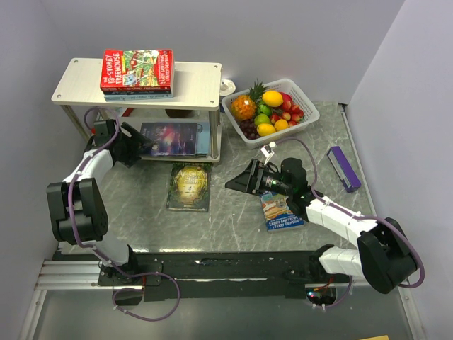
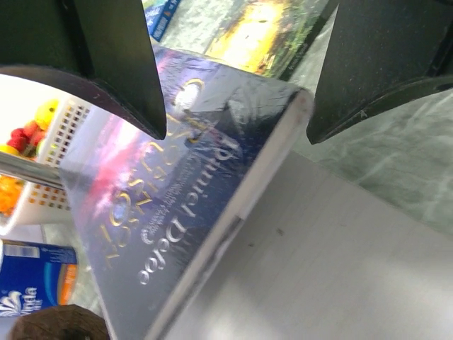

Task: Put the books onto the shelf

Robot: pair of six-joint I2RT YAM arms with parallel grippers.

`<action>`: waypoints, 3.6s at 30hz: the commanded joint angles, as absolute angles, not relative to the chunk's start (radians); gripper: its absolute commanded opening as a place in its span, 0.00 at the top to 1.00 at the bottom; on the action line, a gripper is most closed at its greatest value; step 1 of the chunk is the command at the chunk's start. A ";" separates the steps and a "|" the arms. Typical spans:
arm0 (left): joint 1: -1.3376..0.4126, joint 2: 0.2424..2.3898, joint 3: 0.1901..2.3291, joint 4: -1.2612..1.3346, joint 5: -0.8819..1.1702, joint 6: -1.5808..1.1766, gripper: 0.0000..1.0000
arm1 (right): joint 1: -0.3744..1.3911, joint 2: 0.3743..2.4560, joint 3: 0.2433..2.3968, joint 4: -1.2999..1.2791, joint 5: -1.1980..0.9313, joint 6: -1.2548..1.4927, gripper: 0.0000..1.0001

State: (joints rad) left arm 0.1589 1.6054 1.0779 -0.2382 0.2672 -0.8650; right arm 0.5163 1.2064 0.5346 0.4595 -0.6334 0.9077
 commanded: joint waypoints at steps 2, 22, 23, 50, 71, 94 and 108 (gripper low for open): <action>0.175 1.546 1.141 -0.287 0.158 -0.812 0.12 | 0.517 1.193 0.557 0.466 -0.632 0.876 0.06; 0.222 1.492 1.118 -0.221 0.026 -0.919 0.70 | 0.460 1.278 0.745 0.324 -0.281 0.911 0.45; 0.224 1.515 1.123 -0.218 0.026 -0.922 0.78 | 0.454 1.298 0.759 0.322 -0.270 0.914 0.59; 0.186 1.706 1.072 0.055 0.225 -1.055 0.99 | 0.379 1.704 1.101 0.365 -0.491 0.980 1.00; 0.141 1.712 1.055 0.132 0.250 -1.115 0.99 | 0.374 1.930 1.319 0.328 -0.574 1.045 1.00; 0.127 1.564 1.040 0.077 0.140 -1.106 0.86 | 0.350 1.979 1.362 0.290 -0.600 1.028 1.00; 0.133 1.454 0.947 0.072 0.230 -1.032 0.80 | 0.336 2.155 1.654 0.094 -0.664 0.951 1.00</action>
State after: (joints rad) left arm 0.1352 1.4544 0.9859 0.0555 0.1635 -1.0702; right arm 0.3405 2.1105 1.5822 0.1528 -0.6235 0.9886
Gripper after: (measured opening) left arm 0.221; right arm 0.007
